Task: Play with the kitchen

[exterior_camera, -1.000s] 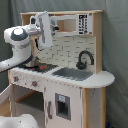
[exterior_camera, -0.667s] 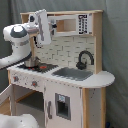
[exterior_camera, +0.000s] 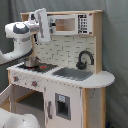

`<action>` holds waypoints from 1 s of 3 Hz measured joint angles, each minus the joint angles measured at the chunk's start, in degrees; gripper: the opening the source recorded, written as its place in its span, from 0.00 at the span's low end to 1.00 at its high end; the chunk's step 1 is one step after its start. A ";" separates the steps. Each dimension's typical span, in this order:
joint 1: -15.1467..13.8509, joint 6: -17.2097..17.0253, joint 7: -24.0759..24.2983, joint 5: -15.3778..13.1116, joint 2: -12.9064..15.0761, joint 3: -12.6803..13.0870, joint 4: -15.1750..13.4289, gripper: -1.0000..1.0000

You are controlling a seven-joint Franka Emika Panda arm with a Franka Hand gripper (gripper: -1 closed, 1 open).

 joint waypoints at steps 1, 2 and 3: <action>-2.76 0.51 -0.03 -0.02 2.62 3.16 3.29 0.00; -6.03 0.93 -0.12 -0.04 4.57 6.74 6.59 0.00; -9.45 1.05 -0.19 -0.04 5.90 10.39 9.89 0.00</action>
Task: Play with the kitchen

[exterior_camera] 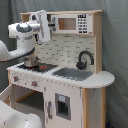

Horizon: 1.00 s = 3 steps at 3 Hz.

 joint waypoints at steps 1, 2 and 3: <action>-4.05 0.53 -0.27 0.00 0.97 3.56 3.25 0.00; -8.33 3.02 -1.36 0.00 1.24 5.73 5.55 0.00; -5.03 1.07 -4.96 0.05 1.29 4.28 7.71 0.00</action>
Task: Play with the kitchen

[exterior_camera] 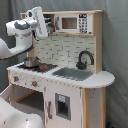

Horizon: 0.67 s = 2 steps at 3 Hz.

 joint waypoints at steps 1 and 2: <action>0.47 -0.84 0.16 0.00 0.00 -0.01 -0.11 0.00; 0.47 -0.88 0.16 0.00 0.00 -0.01 -0.12 1.00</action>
